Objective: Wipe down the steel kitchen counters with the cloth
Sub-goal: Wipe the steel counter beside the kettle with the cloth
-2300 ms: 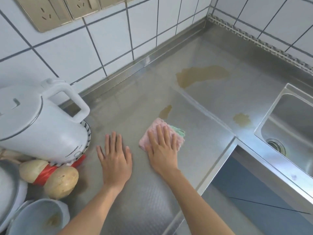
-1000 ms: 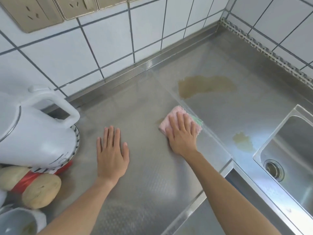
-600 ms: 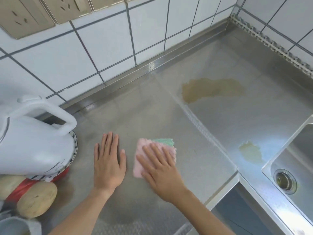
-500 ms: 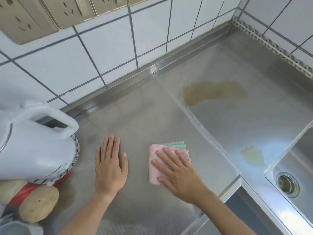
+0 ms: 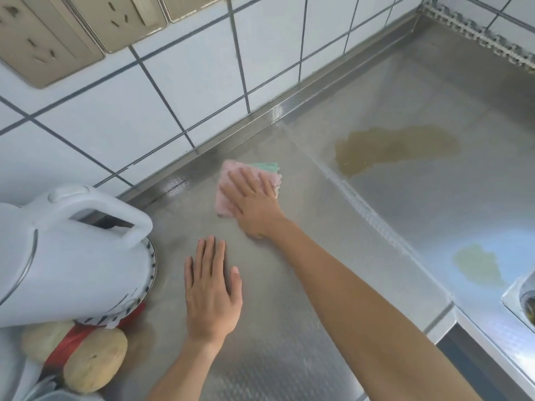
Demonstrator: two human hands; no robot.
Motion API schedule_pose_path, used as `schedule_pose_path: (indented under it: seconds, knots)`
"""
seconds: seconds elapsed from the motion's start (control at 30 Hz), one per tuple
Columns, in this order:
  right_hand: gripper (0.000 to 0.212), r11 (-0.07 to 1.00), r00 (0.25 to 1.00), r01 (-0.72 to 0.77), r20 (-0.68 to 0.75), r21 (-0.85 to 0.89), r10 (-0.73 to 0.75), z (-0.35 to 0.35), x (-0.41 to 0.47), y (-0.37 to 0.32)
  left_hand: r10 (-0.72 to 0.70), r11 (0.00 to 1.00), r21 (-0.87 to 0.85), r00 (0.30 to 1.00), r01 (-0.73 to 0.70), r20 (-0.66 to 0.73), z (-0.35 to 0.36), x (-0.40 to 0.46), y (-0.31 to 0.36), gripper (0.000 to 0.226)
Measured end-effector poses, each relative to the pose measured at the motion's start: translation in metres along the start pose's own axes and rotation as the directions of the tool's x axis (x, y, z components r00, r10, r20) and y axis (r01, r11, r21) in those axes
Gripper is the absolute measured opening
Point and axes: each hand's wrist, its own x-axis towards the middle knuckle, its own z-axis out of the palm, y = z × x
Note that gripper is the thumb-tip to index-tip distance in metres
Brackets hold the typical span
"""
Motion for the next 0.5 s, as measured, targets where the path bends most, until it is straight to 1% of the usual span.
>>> schedule_pose_path:
  seconds: [0.07, 0.13, 0.17, 0.2, 0.27, 0.33, 0.37, 0.4, 0.43, 0.5]
  knots:
    - [0.055, 0.995, 0.995, 0.102, -0.02, 0.021, -0.102, 0.01, -0.045, 0.0, 0.01, 1.0, -0.002, 1.0, -0.01, 0.002, -0.002, 0.0, 0.001, 0.059]
    - [0.053, 0.991, 0.99, 0.123, -0.067, 0.046, -0.12, 0.022, -0.109, 0.007, 0.014, 1.0, -0.004, 1.0, -0.014, 0.0, -0.004, 0.0, 0.002, 0.059]
    - [0.053, 0.992, 0.99, 0.123, -0.071, 0.031, -0.121, 0.029, -0.146, 0.01, 0.011, 1.0, -0.004, 1.0, -0.011, 0.001, -0.004, 0.0, 0.002, 0.059]
    - [0.053, 0.991, 0.989, 0.134, -0.059, -0.004, -0.134, 0.035, -0.184, 0.015, 0.008, 1.0, -0.003, 1.0, -0.008, 0.004, -0.004, -0.001, 0.002, 0.06]
    - [0.054, 0.977, 0.98, 0.198, 0.008, -0.084, -0.198, 0.042, -0.251, 0.029, 0.0, 1.0, 0.003, 1.0, 0.0, 0.021, -0.005, 0.001, 0.002, 0.061]
    - [0.055, 0.952, 0.961, 0.272, 0.097, -0.143, -0.26, 0.033, -0.287, 0.054, -0.01, 1.0, 0.009, 0.999, 0.009, 0.032, -0.005, 0.001, 0.002, 0.062]
    - [0.056, 0.946, 0.957, 0.279, 0.125, -0.166, -0.261, 0.028, -0.292, 0.067, -0.011, 1.0, 0.01, 0.999, 0.011, 0.032, -0.004, 0.001, 0.003, 0.062]
    - [0.056, 0.951, 0.965, 0.25, 0.125, -0.182, -0.23, 0.022, -0.288, 0.078, -0.012, 1.0, 0.011, 1.0, 0.011, 0.029, -0.004, 0.0, 0.003, 0.062]
    - [0.056, 0.97, 0.982, 0.177, 0.096, -0.169, -0.162, 0.016, -0.279, 0.085, -0.011, 1.0, 0.01, 1.0, 0.01, 0.027, -0.004, 0.0, 0.003, 0.061]
    - [0.054, 0.994, 0.999, -0.032, 0.001, -0.101, 0.032, 0.009, -0.244, 0.089, -0.005, 1.0, 0.008, 1.0, 0.004, 0.027, -0.003, 0.0, 0.002, 0.061]
